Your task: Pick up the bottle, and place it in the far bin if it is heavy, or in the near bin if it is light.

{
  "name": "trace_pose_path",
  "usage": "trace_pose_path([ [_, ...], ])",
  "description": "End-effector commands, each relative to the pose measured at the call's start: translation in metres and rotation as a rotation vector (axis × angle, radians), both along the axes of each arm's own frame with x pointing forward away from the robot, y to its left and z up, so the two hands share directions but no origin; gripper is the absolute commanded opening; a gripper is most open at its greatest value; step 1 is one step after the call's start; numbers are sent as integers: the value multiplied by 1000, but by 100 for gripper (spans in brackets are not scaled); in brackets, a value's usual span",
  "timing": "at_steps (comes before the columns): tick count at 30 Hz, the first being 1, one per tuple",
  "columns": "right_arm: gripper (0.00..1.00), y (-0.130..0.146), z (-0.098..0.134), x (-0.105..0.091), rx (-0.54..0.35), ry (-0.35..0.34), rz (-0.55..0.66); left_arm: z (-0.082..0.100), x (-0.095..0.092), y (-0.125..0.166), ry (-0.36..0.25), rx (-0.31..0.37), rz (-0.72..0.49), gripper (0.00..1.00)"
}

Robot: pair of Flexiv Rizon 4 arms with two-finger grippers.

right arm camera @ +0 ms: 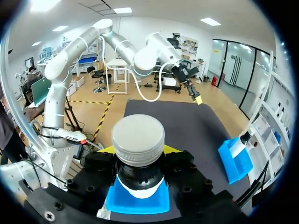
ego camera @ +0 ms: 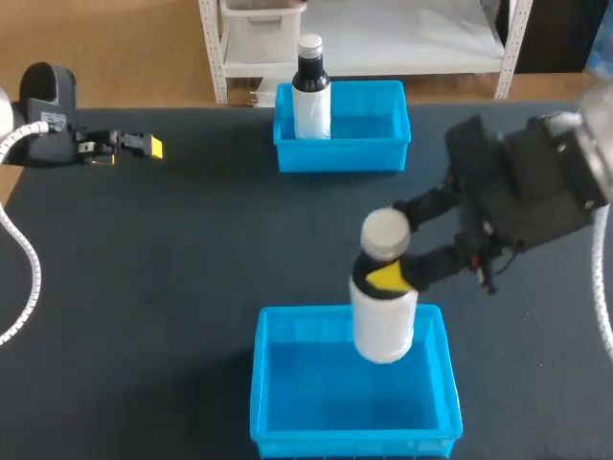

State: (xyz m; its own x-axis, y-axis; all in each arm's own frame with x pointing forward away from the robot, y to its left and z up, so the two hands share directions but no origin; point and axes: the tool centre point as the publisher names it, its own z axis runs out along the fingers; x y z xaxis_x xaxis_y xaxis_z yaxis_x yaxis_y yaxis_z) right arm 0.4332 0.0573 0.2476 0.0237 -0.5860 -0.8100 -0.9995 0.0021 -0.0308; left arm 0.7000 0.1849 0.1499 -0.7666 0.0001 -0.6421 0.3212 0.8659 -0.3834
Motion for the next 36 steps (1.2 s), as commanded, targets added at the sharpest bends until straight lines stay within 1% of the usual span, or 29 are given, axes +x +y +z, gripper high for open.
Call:
trace_pose_path([
  [1, 0, 20, -15, 6, 25, 18, 50, 0, 0, 0, 0, 0, 0, 100],
  [7, 0, 36, -32, 9, 56, 39, 98, 0, 0, 0, 0, 0, 0, 100],
  [17, 0, 54, -60, 14, 82, 55, 137, 0, 0, 0, 0, 0, 0, 100],
  [27, 0, 61, -83, 15, 63, 85, 148, 0, 0, 0, 0, 0, 0, 100],
  [36, 0, 65, -99, 12, 48, 91, 158, 0, 0, 0, 0, 0, 0, 100],
])
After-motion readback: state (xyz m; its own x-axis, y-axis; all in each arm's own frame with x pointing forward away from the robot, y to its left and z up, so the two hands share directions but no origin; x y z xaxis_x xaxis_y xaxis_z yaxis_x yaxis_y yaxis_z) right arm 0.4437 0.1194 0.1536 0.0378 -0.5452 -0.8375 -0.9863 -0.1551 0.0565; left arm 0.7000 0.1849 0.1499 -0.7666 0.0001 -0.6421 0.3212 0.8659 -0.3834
